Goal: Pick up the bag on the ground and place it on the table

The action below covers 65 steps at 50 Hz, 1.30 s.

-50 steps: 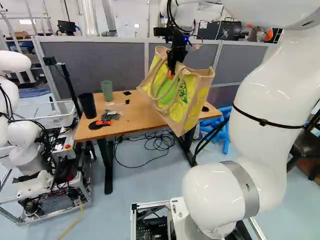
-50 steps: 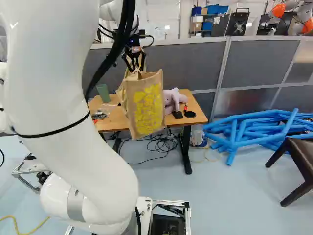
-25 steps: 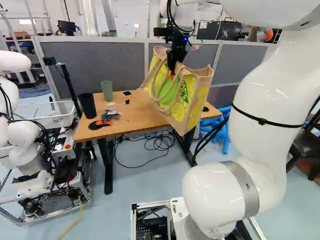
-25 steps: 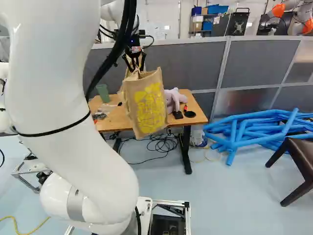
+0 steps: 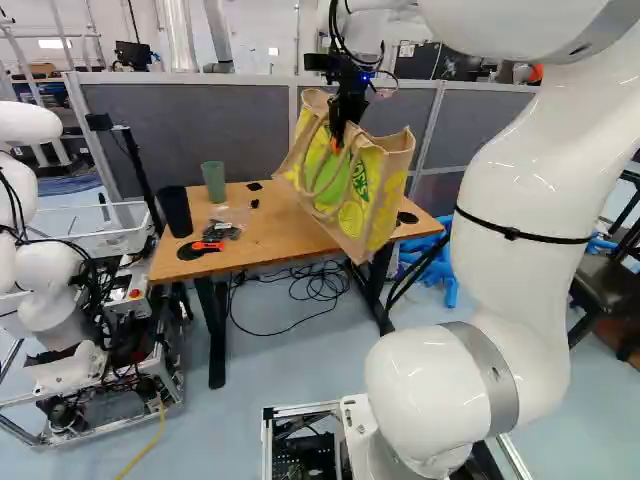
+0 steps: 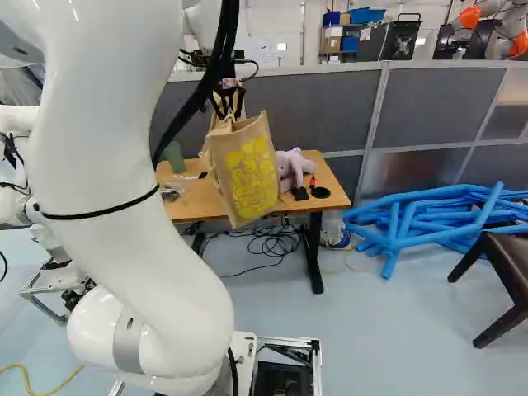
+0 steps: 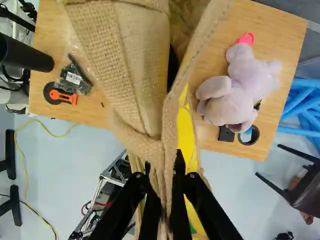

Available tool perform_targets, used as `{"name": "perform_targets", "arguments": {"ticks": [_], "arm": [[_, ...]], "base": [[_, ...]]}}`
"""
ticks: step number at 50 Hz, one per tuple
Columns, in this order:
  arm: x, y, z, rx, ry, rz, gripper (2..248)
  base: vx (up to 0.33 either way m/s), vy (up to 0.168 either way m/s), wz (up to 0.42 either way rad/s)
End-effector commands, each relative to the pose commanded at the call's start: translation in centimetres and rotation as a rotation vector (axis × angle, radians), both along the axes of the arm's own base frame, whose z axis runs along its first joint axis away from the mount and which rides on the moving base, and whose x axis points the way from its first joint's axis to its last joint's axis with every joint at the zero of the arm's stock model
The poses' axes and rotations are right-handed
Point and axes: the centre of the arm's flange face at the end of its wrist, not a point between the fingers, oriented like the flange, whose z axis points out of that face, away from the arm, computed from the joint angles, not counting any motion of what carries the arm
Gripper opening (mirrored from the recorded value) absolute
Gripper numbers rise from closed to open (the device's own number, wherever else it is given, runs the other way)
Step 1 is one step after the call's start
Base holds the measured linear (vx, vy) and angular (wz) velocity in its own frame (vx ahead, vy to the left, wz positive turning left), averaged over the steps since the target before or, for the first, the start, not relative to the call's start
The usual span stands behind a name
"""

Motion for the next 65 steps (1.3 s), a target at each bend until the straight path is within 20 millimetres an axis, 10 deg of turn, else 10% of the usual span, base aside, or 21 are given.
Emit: {"name": "perform_targets", "arguments": {"ticks": [65], "arm": [[6.6, 3.1, -0.1, 0.05, -0.015, 0.031, 22]], "base": [[0.0, 0.0, 0.0]]}}
